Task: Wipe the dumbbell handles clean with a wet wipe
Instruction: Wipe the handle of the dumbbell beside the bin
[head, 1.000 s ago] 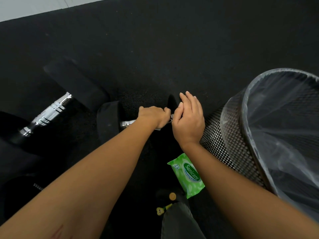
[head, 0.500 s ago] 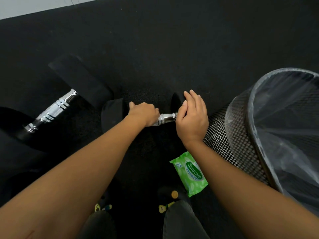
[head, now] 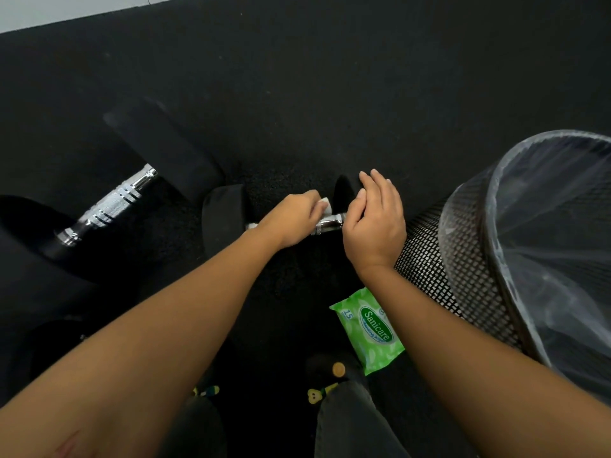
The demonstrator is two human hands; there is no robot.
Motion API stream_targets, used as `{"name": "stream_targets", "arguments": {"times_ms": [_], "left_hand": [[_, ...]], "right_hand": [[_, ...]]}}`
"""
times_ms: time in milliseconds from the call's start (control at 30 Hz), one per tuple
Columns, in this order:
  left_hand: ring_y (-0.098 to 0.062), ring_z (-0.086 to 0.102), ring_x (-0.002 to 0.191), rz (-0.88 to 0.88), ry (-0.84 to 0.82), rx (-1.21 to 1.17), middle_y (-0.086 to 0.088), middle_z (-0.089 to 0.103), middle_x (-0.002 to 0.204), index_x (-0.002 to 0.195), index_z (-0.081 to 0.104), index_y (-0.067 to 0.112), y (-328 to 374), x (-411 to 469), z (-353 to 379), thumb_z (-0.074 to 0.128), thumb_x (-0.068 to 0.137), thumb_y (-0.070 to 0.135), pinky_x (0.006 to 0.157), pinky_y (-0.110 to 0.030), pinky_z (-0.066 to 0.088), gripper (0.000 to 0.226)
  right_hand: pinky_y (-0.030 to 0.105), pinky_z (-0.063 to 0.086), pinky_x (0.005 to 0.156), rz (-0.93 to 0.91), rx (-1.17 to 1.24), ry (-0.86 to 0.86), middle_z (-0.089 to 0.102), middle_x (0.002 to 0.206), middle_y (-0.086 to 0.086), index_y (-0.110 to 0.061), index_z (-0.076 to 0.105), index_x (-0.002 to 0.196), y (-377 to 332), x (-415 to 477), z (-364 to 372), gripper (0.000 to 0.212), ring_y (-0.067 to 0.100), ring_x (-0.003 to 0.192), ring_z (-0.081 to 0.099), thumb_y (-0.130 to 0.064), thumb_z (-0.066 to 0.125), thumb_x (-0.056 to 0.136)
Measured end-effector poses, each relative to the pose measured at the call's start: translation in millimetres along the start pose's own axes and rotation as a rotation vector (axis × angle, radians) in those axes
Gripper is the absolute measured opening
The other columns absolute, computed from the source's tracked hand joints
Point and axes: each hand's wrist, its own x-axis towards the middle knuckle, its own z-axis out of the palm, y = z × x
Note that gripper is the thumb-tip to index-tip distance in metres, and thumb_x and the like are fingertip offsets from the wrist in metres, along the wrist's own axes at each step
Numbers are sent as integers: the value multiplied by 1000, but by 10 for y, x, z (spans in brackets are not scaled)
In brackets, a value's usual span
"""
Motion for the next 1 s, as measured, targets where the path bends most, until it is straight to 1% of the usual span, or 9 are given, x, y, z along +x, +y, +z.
{"name": "stream_targets", "arguments": {"times_ms": [67, 100, 200, 300, 467, 533, 700, 833, 1000], "left_hand": [[-19, 56, 85, -6, -47, 6, -6, 60, 99, 115, 54, 13, 58, 30, -18, 44, 97, 33, 71, -31, 44, 29], [-17, 54, 84, -14, -61, 18, -3, 58, 98, 113, 55, 15, 76, 49, -29, 46, 96, 35, 69, -29, 42, 28], [-17, 51, 74, -25, -96, 75, -9, 61, 93, 89, 60, 14, 108, 82, -83, 45, 97, 32, 59, -28, 36, 24], [-30, 58, 96, -13, -153, 316, -17, 63, 106, 101, 64, 9, 114, 102, -212, 43, 97, 30, 75, -31, 43, 31], [-33, 54, 113, -148, -290, 622, -18, 57, 124, 115, 60, 1, 8, 62, -531, 41, 97, 29, 89, -35, 44, 38], [-33, 54, 111, -146, -284, 609, -18, 57, 123, 113, 60, 0, -4, 45, -501, 40, 97, 28, 88, -36, 44, 38], [-33, 57, 104, -126, -168, 371, -20, 60, 115, 109, 62, 3, 71, 65, -227, 40, 97, 33, 80, -32, 42, 39], [-25, 56, 88, -126, -164, 263, -17, 63, 107, 107, 64, 8, 95, 36, -155, 39, 98, 33, 72, -29, 39, 37], [-34, 57, 105, -102, -226, 482, -21, 59, 117, 109, 62, 2, 48, 42, -401, 39, 98, 31, 83, -35, 44, 38]], "right_hand": [[35, 40, 101, -5, -1, -1, 59, 127, 6, -9, 61, 120, 4, 2, 10, 41, 28, 123, 51, -23, 34, 92], [35, 41, 101, -7, -3, 2, 59, 127, 6, -9, 61, 120, 6, 3, 14, 41, 28, 123, 51, -23, 34, 92], [35, 41, 100, 1, 1, 6, 59, 127, 5, -9, 61, 120, 2, 4, 7, 41, 27, 123, 51, -23, 34, 92], [35, 40, 101, 0, 4, 4, 59, 128, 6, -9, 61, 120, -7, 0, -11, 42, 27, 123, 50, -23, 33, 92], [36, 41, 101, -1, -1, 13, 60, 127, 6, -8, 62, 119, -12, 1, -12, 41, 27, 122, 51, -22, 34, 92], [35, 41, 101, -4, -2, 19, 60, 126, 6, -8, 62, 119, -7, 4, -6, 40, 28, 121, 52, -22, 35, 92], [36, 40, 101, -5, -7, 6, 60, 127, 6, -8, 61, 120, -11, -3, -5, 42, 28, 123, 51, -23, 34, 92], [36, 40, 101, -12, -6, 14, 60, 127, 7, -8, 62, 119, -4, 2, -3, 41, 28, 122, 51, -23, 34, 92], [35, 39, 102, -18, -4, 25, 60, 126, 7, -8, 62, 119, 4, 4, 1, 42, 27, 120, 53, -23, 33, 93]]}}
